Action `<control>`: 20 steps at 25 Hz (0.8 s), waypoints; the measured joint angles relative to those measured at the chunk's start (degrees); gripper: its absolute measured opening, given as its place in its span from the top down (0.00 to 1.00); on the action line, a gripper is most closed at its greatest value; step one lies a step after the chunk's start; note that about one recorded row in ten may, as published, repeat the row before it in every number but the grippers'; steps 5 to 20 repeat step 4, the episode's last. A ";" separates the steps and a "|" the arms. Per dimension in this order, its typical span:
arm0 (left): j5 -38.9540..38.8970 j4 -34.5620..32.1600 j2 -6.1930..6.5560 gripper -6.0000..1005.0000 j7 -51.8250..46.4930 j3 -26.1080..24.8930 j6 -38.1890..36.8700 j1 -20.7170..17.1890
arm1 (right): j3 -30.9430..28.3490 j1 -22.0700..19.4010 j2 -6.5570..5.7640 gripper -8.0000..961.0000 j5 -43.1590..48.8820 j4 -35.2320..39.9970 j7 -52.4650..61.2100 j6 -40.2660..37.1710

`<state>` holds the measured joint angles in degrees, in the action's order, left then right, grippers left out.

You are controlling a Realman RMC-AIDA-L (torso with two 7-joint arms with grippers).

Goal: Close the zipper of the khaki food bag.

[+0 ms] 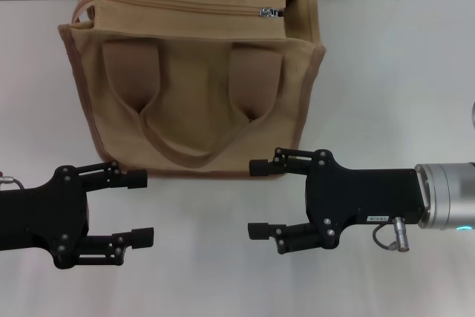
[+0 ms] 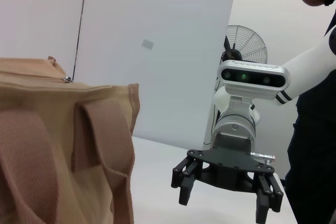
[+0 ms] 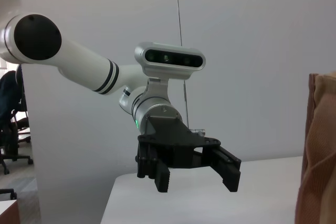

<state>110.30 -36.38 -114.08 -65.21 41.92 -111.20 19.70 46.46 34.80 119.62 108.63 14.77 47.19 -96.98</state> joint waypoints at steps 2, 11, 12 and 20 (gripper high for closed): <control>0.00 0.00 -0.04 0.20 0.00 0.00 0.01 0.00 | 0.00 0.00 0.00 0.15 0.00 0.00 0.00 0.00; 0.00 0.00 -0.08 0.20 0.00 0.00 0.02 0.00 | 0.04 -0.01 0.00 0.15 0.00 0.00 0.00 0.00; 0.00 0.00 -0.08 0.20 0.00 0.00 0.02 0.00 | 0.04 -0.01 0.00 0.15 0.00 0.00 0.00 0.00; 0.00 0.00 -0.08 0.20 0.00 0.00 0.02 0.00 | 0.04 -0.01 0.00 0.15 0.00 0.00 0.00 0.00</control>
